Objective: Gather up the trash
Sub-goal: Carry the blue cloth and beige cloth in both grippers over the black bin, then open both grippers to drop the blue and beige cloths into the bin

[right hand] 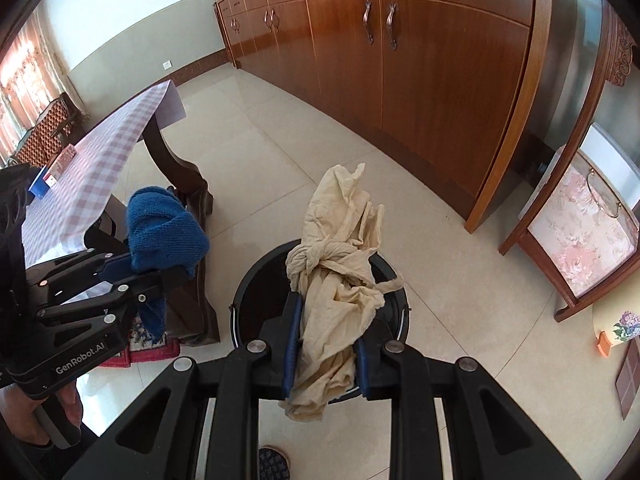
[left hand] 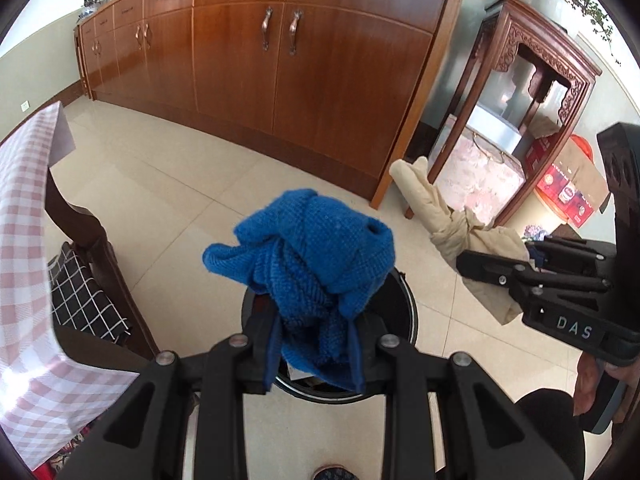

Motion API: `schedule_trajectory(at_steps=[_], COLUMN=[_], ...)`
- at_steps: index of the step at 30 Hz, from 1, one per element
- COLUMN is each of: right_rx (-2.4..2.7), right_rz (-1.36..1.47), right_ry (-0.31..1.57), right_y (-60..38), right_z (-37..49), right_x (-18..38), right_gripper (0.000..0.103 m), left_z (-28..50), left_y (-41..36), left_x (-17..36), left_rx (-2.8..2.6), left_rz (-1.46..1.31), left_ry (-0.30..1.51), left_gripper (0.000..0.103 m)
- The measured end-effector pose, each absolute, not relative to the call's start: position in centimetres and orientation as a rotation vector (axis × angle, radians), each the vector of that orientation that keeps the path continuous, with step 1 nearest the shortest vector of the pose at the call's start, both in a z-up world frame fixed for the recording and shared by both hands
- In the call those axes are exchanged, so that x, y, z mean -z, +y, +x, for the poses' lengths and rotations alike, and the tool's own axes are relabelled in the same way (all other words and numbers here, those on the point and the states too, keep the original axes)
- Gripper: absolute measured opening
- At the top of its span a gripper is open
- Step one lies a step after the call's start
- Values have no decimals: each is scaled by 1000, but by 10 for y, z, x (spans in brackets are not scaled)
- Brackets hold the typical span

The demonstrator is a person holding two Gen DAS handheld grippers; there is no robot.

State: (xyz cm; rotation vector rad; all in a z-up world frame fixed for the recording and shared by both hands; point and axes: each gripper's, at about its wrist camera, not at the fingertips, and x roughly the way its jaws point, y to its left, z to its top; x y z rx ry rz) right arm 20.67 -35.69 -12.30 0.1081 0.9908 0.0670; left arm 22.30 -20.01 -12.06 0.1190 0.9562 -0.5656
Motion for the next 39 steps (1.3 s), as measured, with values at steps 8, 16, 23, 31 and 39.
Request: schedule_trajectory(at_steps=[8,16,23,31,39], right_rx=[-147,-201,1,90,94], right_rz=[44,-80,-87,-37,-27], right_ry=[1149,1291,1290,1221,1167], right_y=[-358,-354,-392,-409,-405], right_z=[226,251,246,239,233], right_x=[186,247,256,240,213], right_gripper=[25,66,103,103,103], left_z=[235,249,255,246,240], left_y=[-215,-220,-204,-196,-184], left_x=[165,202,209,198,169], left_rx=[575,554,409,367,326], left_rz=[140,134,176,200,181], left_ry=[1061,1131,1116,1064,987], left_gripper=[29,61,103,103,103])
